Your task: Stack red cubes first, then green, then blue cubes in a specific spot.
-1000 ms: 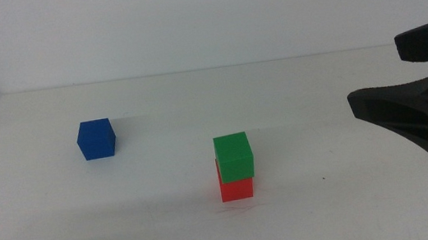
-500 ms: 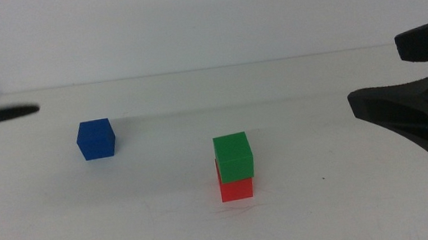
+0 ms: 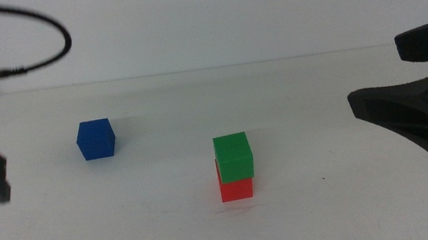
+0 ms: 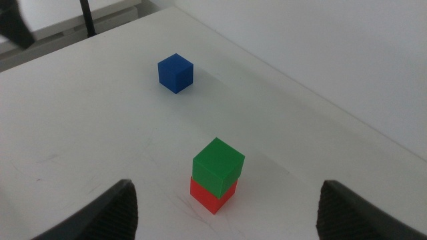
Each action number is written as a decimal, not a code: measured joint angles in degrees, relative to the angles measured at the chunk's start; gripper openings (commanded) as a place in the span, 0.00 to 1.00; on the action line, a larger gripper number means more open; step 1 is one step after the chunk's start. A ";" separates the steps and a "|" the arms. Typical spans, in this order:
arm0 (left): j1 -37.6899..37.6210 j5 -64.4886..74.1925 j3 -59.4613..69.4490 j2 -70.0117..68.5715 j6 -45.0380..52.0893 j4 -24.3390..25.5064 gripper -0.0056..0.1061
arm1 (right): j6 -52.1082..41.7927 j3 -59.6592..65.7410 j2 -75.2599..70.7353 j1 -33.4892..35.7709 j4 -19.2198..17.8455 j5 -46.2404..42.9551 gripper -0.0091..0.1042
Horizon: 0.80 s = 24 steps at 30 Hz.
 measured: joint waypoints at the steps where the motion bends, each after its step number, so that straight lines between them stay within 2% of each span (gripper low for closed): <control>1: 0.00 -0.24 -1.48 1.23 0.00 0.00 0.89 | 0.00 0.00 0.00 0.00 0.00 0.00 0.91; 10: -0.19 -0.76 -14.34 15.00 -2.96 -0.96 0.89 | 0.00 0.00 0.00 0.00 0.00 0.00 0.91; 19: -6.00 -0.57 -32.13 34.90 -3.89 0.58 0.89 | 0.00 0.00 0.00 0.00 0.00 0.00 0.91; 24: -6.81 0.99 -41.78 44.58 -4.31 0.91 0.89 | 0.00 0.00 0.00 0.00 0.00 0.00 0.91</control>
